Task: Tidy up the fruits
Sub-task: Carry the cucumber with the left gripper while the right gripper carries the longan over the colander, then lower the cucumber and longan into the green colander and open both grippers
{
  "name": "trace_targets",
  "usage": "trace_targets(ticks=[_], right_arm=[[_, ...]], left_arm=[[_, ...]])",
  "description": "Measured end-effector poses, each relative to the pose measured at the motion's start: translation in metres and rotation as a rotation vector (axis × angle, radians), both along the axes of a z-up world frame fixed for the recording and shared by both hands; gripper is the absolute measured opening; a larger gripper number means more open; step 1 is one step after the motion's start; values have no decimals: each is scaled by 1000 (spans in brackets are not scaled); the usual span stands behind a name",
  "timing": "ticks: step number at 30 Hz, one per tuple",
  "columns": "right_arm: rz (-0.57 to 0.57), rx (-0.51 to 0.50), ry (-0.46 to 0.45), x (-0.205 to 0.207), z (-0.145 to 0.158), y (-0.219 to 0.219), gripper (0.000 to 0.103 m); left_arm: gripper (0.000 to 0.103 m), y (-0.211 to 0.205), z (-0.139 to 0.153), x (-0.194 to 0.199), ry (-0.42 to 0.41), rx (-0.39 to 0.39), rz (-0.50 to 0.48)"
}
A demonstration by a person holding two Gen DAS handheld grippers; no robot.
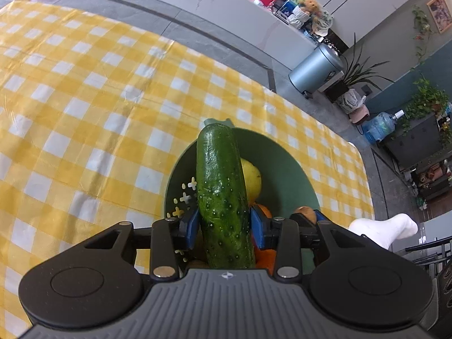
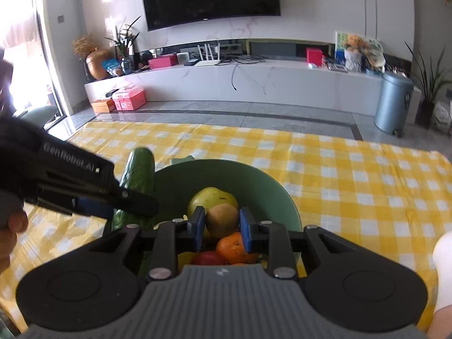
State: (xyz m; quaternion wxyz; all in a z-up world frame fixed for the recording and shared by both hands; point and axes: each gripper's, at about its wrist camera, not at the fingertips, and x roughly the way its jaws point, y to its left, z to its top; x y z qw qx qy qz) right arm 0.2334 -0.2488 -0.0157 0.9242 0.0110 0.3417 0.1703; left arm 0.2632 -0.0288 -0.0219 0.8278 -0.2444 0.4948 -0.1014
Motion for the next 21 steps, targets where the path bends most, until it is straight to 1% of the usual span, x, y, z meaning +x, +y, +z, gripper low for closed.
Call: trace_targets(ticks=[6,9,12,15,19,21], right_arm=[[-5,-5,11,5,-2,-3,23],[-10,4,25,10,-5,-6,23],[-11,8,37,14,-7,-7,23],[0,20,59,19,-10,-6,23],[19,12,83,25,-16,0,23],[29,7,94,28,-19,4,23]], left_arm=[[44,-1,-4,1,8,15,5],[45,-3,-2,2,4,32,-11],[47,-6,1,0,-12,75,-30],[49,-9,2,-2,-24,100,-47],[59,-9,6,-7,-53,113,-63],[62,-10,11,-10,-75,124,-68]])
